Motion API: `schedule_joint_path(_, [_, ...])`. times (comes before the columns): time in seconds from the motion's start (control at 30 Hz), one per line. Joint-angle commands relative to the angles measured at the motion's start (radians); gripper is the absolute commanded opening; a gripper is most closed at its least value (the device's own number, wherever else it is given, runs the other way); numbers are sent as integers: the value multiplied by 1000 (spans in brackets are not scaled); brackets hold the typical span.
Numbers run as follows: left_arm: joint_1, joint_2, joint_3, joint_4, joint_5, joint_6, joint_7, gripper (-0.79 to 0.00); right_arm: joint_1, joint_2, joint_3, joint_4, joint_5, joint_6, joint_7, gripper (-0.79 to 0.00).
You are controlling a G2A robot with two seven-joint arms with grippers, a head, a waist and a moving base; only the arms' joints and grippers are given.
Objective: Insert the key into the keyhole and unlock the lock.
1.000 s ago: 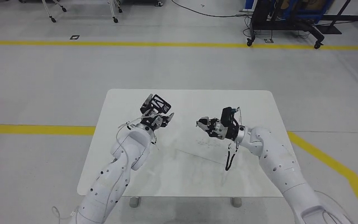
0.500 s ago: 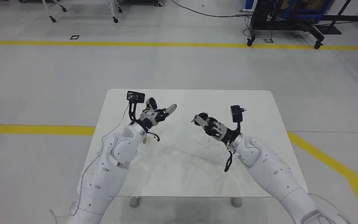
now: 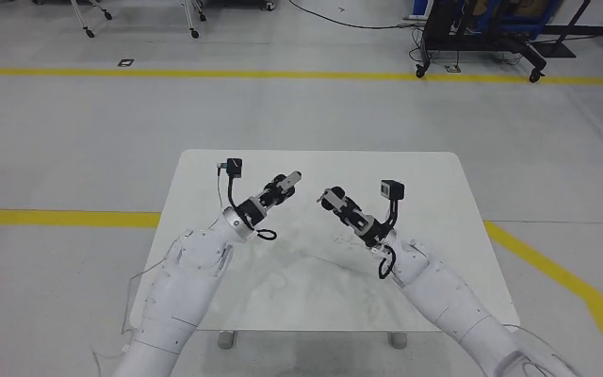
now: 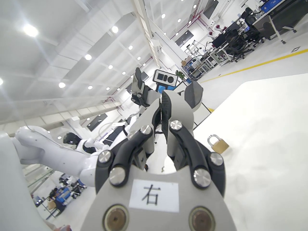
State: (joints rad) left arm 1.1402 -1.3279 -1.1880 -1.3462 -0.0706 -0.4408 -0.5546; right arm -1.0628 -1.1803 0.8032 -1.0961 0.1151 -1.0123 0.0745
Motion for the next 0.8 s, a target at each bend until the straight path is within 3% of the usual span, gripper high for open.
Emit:
schedule_joint_path(0.0, [-16,2,3,16,19,-7,-29,-52,12,-3,-3,16,56,0,52,-785])
schedule_joint_path(0.13, [-29,2,25,19,76,-35,-31,-283,28,-17,-22,35,145,0,123,-785])
schedule_joint_path(0.23, [-37,3,35,22,117,-46,-22,-369,45,-31,-38,59,200,0,165,-785])
schedule_joint_path(0.4, [-42,3,52,21,166,-56,-13,-354,66,-52,-51,102,259,0,224,-785])
schedule_joint_path(0.5, [-44,4,57,22,175,-60,-10,-431,74,-62,-50,129,269,0,242,-785])
schedule_joint_path(0.77, [-53,5,71,29,203,-58,-16,-520,74,-80,-26,157,269,0,257,-785])
